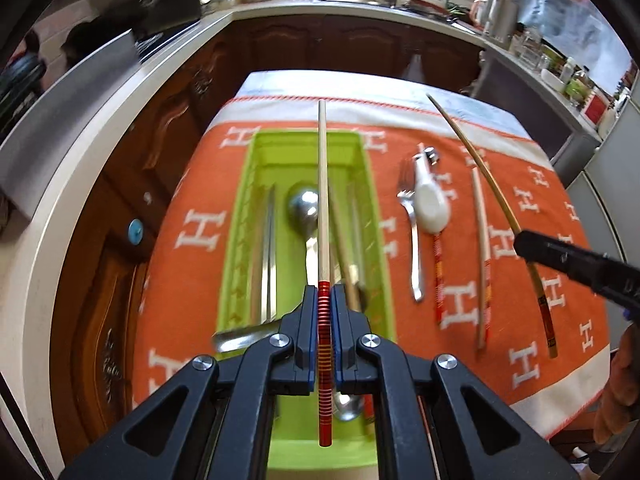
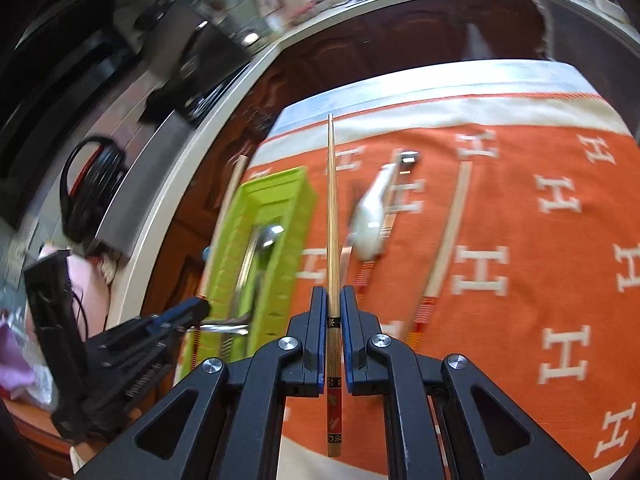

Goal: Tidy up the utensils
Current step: 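Carry both chopsticks over the green tray and open both tools to drop them, then move both open tools back over the remaining utensil row, then grasp the white ceramic spoon with the left tool while the right tool grasps a wooden chopstick, then lower the ceramic spoon and chopstick into the green tray and open both tools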

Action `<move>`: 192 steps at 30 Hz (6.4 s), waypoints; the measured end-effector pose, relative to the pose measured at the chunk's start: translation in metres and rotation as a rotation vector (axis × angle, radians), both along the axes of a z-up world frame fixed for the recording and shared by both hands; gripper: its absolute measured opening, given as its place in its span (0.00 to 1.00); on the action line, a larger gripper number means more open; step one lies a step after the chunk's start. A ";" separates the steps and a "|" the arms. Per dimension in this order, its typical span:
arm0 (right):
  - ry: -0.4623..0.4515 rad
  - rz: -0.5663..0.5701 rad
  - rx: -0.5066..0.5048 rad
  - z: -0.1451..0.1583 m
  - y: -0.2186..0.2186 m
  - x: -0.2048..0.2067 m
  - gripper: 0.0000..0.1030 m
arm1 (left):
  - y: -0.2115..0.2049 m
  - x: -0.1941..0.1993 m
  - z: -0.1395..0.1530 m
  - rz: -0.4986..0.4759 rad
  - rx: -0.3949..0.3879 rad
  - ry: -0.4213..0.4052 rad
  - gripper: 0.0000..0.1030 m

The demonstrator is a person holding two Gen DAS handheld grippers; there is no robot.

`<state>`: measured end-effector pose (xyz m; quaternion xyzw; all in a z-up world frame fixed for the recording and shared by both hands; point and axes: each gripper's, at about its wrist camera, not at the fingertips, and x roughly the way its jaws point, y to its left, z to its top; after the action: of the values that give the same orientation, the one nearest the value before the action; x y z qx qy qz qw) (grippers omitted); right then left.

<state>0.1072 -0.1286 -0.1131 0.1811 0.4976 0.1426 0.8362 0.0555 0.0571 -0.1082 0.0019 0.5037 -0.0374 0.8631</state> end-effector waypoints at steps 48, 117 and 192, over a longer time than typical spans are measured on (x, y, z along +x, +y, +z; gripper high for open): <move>0.160 -0.003 -0.054 -0.036 0.043 -0.011 0.10 | 0.013 -0.023 0.000 0.015 -0.012 0.011 0.24; 0.122 -0.120 -0.008 -0.104 -0.063 0.017 0.16 | -0.111 0.128 -0.063 -0.063 -0.109 0.122 0.04; 0.115 -0.132 -0.108 -0.066 -0.013 0.014 0.21 | 0.037 -0.026 -0.008 0.155 -0.065 -0.083 0.55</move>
<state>0.1208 -0.1414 -0.1786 0.1762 0.5387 0.0494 0.8224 0.0299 0.0938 -0.1163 -0.0637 0.4649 0.0131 0.8830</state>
